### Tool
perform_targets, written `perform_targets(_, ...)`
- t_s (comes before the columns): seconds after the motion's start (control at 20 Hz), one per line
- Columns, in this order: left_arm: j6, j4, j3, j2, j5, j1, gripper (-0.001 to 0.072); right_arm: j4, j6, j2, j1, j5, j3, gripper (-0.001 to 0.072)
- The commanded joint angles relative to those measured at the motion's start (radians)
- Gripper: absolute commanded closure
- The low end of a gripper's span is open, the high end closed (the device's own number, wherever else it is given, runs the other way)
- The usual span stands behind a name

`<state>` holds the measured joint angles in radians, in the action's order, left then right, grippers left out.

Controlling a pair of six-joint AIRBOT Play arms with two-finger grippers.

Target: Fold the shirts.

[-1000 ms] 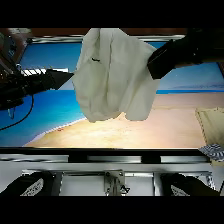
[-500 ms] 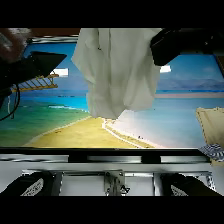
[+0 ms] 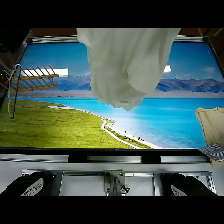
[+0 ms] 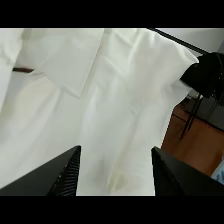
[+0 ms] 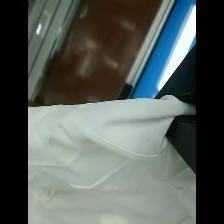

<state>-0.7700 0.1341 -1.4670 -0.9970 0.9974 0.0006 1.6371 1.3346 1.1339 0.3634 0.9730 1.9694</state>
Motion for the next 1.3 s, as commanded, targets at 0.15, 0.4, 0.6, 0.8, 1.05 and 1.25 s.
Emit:
perform_targets(0.15,-0.002,0.011,-0.021,0.0,0.002,0.019,0.0173,0.641,0.251,-0.081,-0.001,-0.055,0.001,0.0632)
perform_targets(0.4,-0.003,0.034,-0.021,-0.002,0.002,0.02,0.0174,0.917,0.38,-0.118,-0.001,-0.029,0.001,0.0631)
perform_targets(0.6,-0.006,0.068,-0.019,-0.002,0.002,0.02,0.0174,1.078,0.41,-0.12,-0.02,0.061,0.001,0.0632)
perform_targets(0.8,-0.055,0.149,-0.019,-0.002,0.002,0.02,0.0174,1.07,0.55,-0.12,-0.227,0.097,0.001,0.0632)
perform_targets(1.05,-0.055,0.181,-0.019,-0.002,-0.002,0.02,0.0174,1.05,0.653,-0.119,-0.503,0.041,0.001,0.0631)
perform_targets(1.25,-0.055,0.181,-0.019,-0.002,-0.003,0.02,0.0174,0.964,0.696,-0.107,-0.684,0.045,0.001,0.0631)
